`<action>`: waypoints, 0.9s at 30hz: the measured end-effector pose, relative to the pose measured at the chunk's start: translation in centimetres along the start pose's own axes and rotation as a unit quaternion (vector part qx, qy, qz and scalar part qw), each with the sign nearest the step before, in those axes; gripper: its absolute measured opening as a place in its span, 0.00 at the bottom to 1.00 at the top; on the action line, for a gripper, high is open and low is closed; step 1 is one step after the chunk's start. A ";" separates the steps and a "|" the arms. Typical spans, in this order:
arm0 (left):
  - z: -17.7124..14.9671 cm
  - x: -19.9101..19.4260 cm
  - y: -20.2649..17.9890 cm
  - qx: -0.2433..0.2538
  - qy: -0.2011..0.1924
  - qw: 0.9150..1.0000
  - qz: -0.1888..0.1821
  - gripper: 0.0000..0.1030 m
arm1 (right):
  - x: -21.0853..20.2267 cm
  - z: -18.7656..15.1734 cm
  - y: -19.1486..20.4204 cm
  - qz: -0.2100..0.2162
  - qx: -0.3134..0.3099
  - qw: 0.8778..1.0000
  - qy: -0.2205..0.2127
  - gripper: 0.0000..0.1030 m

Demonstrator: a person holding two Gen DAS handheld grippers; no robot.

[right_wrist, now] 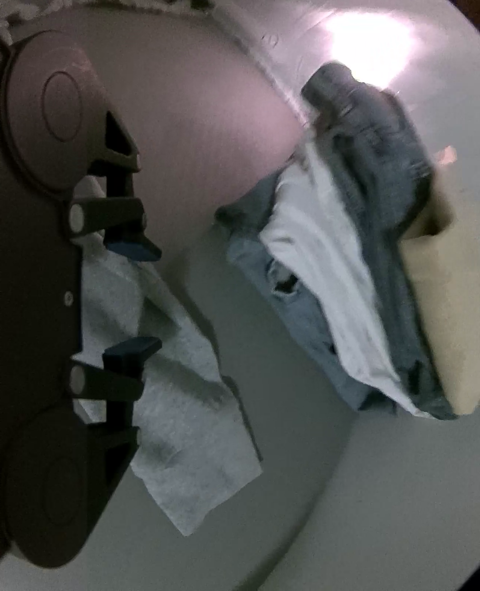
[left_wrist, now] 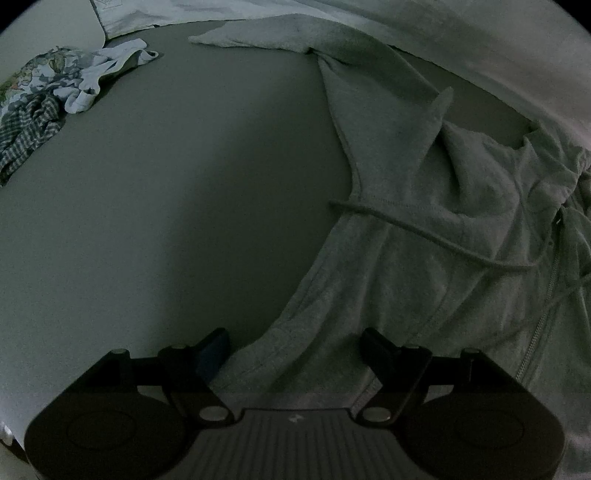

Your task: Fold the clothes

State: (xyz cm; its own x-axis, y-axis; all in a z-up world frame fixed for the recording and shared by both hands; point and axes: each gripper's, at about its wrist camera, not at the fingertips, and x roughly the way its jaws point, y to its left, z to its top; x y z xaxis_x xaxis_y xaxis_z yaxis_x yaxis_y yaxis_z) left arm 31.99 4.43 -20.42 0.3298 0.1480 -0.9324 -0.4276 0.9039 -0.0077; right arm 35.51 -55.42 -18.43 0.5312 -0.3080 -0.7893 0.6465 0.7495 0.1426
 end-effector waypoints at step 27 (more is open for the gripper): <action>-0.1 0.1 0.1 -0.003 -0.002 1.000 0.001 0.82 | -5.6 -3.9 -7.6 -0.020 0.033 0.999 0.002 0.18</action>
State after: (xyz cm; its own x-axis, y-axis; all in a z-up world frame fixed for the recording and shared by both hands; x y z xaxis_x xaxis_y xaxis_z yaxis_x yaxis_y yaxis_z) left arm 31.91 4.47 -20.53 0.3321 0.1513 -0.9310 -0.4330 0.9014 -0.0080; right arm 25.51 -57.12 -17.39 0.5019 -0.3355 -0.7972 0.7028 0.6955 0.1497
